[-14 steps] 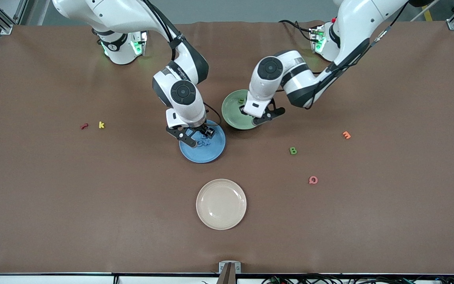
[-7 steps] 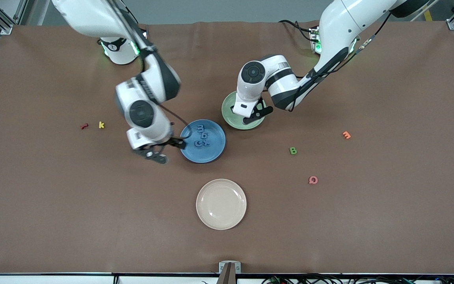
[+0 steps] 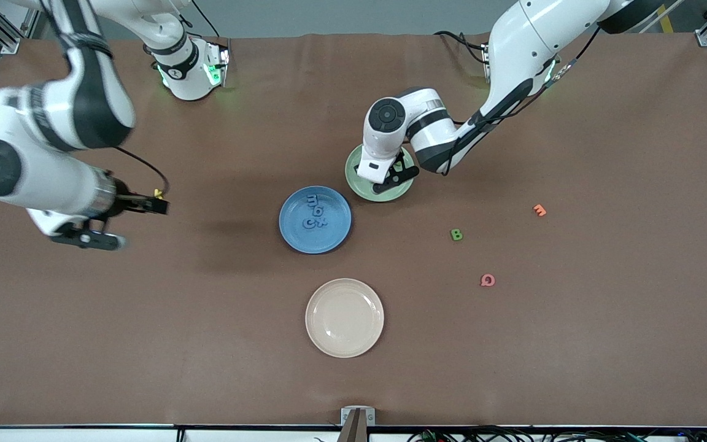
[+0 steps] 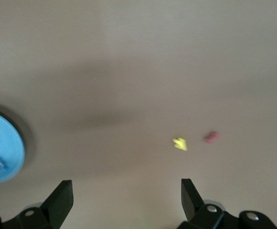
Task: Sort letters by color into matching plates
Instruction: 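Retract the right arm to rest while the left gripper reaches the green B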
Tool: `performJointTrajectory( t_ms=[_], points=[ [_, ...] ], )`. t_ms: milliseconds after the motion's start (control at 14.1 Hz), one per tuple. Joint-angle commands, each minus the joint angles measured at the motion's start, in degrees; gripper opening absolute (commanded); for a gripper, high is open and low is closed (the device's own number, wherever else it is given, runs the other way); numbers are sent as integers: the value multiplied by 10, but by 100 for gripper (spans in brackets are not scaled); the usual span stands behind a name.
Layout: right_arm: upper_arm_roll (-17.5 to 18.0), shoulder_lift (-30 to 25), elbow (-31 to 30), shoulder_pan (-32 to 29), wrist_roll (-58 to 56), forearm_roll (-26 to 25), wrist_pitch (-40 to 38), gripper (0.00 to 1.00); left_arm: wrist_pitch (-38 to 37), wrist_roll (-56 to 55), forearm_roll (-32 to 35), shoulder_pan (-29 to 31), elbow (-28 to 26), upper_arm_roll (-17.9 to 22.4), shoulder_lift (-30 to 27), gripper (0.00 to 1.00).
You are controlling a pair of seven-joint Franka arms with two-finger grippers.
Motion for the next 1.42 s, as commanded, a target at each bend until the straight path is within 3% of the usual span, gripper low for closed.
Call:
performJointTrajectory(
  t_ms=[0,213,782,1138,1351],
  points=[
    [12,3,70,-34,-44,-19,-90,100,-8,3,1,3,12,4,0,97],
    [13,6,124,-60,-58,-12,-144,100,-12,33,2,31,12,3,-19,96],
    [13,31,204,-67,-55,-20,-149,100,-13,183,20,138,11,4,-51,97],
    [15,25,183,-64,-40,-15,-166,100,-12,188,92,190,11,4,-33,97],
    [18,-24,142,-60,-37,-6,-154,100,-6,193,127,212,8,4,-23,96]
  ],
)
